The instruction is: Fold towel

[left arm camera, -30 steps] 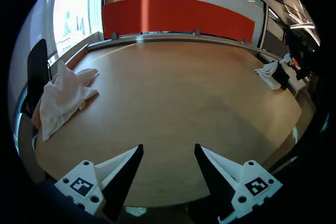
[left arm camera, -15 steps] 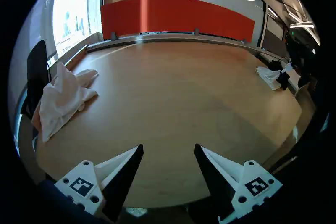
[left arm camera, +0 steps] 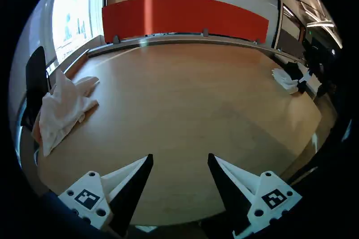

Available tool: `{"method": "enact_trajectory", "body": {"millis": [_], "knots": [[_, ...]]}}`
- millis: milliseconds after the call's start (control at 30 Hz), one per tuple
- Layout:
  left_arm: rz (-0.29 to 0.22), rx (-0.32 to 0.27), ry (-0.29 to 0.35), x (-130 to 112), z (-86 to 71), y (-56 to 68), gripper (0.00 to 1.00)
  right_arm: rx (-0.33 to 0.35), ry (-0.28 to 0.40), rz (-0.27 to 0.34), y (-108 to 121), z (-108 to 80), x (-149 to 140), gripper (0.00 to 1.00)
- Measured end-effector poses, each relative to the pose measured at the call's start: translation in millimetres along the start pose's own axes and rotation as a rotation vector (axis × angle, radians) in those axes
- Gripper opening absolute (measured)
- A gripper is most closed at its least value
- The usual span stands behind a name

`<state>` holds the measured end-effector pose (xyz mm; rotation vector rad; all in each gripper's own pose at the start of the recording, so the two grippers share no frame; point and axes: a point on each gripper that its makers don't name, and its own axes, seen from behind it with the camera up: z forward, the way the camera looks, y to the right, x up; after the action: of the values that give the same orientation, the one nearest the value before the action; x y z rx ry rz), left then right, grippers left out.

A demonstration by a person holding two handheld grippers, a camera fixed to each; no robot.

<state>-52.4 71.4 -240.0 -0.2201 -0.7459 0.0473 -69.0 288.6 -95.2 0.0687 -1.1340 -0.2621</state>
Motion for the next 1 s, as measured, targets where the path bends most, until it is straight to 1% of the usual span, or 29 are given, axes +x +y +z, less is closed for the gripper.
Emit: {"method": "enact_trajectory", "body": {"millis": [367, 533, 700, 1000], "knots": [[0.014, -0.032, 0.0, 10, 12.1, 14.3, 0.9, 0.007, -0.009, 0.013, -1, 3.5, -13, 0.04], [0.021, -0.043, -0.003, 13, 16.3, 18.0, 0.9, 0.007, -0.013, 0.016, 0, 5.1, -19, 0.04], [0.036, -0.051, -0.01, 15, 19.0, 21.5, 0.9, 0.007, -0.008, 0.033, 1, 8.0, -21, 0.04], [0.047, -0.062, -0.023, 15, 25.6, 24.8, 0.9, 0.004, -0.025, 0.046, 2, 14.4, -30, 0.05]]}}
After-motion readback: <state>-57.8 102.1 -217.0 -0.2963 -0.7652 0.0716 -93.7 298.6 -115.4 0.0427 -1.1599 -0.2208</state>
